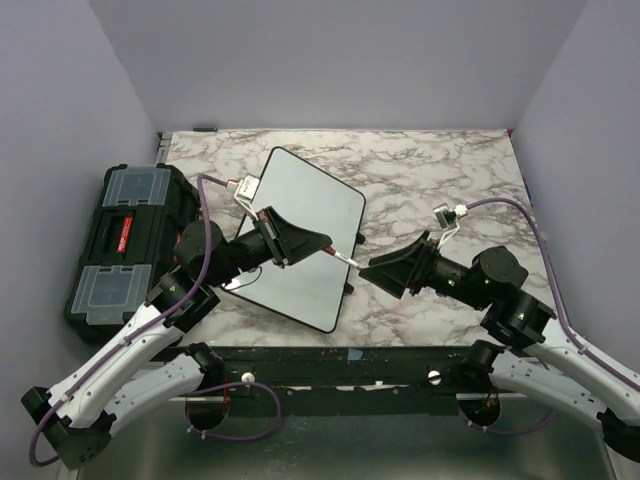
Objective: Write a sentence on the whiteboard
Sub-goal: Pick up the whiteboard marker at the center of the board.
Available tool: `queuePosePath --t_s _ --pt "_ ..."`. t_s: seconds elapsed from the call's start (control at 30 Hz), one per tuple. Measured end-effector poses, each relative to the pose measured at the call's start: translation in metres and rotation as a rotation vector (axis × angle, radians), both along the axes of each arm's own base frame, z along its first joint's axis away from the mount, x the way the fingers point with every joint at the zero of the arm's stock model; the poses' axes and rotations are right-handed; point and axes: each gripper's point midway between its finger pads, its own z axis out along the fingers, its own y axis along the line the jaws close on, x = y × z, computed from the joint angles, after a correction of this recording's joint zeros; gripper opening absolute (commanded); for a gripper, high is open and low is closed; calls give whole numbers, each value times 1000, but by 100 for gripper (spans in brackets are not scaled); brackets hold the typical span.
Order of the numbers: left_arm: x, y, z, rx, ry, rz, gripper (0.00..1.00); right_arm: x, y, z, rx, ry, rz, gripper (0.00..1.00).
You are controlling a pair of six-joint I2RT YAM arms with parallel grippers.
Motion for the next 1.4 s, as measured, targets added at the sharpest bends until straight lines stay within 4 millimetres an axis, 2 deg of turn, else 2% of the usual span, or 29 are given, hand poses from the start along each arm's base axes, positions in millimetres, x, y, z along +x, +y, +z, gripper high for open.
queuePosePath --t_s 0.27,0.47,0.57,0.83,1.27,1.4 --pt "6 14 35 -177 -2 91 0 9 13 26 82 -23 2 88" --pt "10 17 47 -238 7 118 0 17 23 42 118 -35 4 86" --pt "13 18 46 -246 13 129 0 20 26 46 128 -35 5 84" --pt "19 16 44 -255 29 145 0 30 39 61 145 -37 7 67" --pt "29 17 42 -265 46 189 0 38 49 67 143 -35 9 61" --pt "30 17 42 -270 46 196 0 39 51 68 146 -38 9 56"
